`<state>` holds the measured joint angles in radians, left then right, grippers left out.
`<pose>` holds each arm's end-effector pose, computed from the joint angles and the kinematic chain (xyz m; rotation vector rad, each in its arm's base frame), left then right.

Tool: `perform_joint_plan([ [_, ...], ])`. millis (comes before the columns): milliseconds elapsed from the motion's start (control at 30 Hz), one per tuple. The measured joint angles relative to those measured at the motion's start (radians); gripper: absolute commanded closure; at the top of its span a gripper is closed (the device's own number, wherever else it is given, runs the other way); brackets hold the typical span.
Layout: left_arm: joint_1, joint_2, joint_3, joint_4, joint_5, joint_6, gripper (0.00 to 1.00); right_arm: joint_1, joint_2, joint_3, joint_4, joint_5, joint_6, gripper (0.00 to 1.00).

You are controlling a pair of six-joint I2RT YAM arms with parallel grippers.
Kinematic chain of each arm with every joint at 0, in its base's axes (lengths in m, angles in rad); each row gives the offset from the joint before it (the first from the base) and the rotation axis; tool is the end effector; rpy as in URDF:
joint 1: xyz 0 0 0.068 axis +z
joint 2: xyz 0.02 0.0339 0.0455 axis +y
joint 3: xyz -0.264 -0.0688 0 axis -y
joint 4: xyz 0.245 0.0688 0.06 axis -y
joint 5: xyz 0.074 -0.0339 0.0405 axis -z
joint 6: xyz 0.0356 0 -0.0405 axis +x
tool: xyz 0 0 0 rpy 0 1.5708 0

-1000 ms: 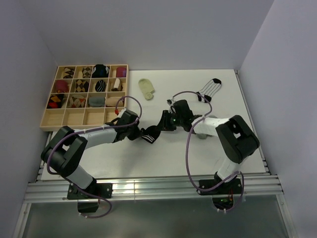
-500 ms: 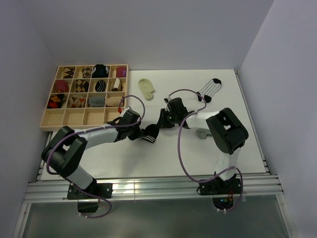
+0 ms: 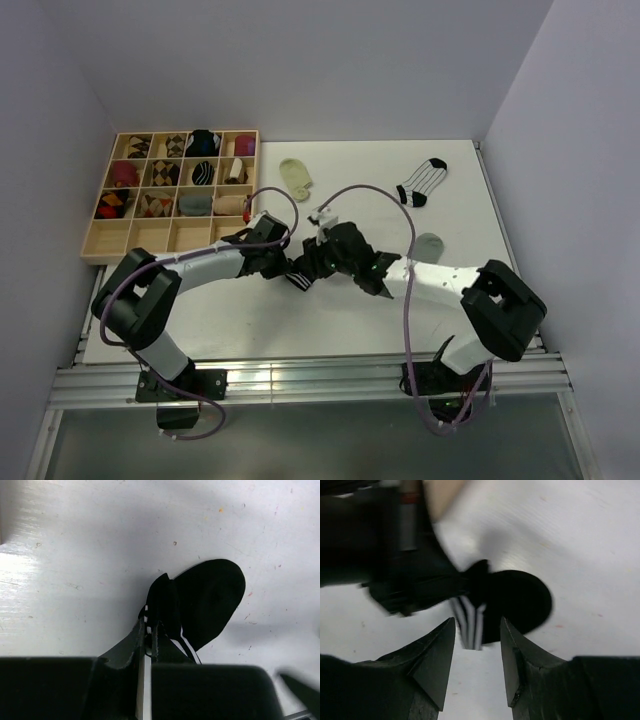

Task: Roll the socks
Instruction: Roll the sock at the center of the board.

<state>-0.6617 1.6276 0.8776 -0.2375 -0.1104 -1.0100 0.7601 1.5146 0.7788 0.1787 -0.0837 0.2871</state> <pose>0.2512 -0.1907 0.1627 -0.4984 2.5813 -0.4880 0.2299 0.2226 0.1992 -0.5672 2.1345 0.6930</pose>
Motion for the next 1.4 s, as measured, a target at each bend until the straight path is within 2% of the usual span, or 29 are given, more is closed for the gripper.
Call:
perform_joint_plan([
  [167, 0.0, 0.014, 0.019, -0.022, 0.0, 0.004, 0.96, 0.188, -0.022, -0.041, 0.069, 0.14, -0.096, 0.52],
  [467, 0.0, 0.022, 0.032, -0.038, 0.001, 0.008, 0.96, 0.308, 0.12, -0.047, 0.104, 0.297, -0.167, 0.53],
  [667, 0.0, 0.023, 0.033, -0.038, 0.005, 0.016, 0.96, 0.328, 0.184, -0.039, 0.127, 0.351, -0.184, 0.53],
  [1167, 0.0, 0.037, 0.043, -0.037, 0.011, 0.025, 0.97, 0.337, 0.121, -0.037, 0.127, 0.412, -0.2, 0.53],
  [1400, 0.0, 0.038, 0.044, -0.037, 0.013, 0.026, 0.97, 0.337, 0.146, -0.027, 0.129, 0.419, -0.203, 0.53],
])
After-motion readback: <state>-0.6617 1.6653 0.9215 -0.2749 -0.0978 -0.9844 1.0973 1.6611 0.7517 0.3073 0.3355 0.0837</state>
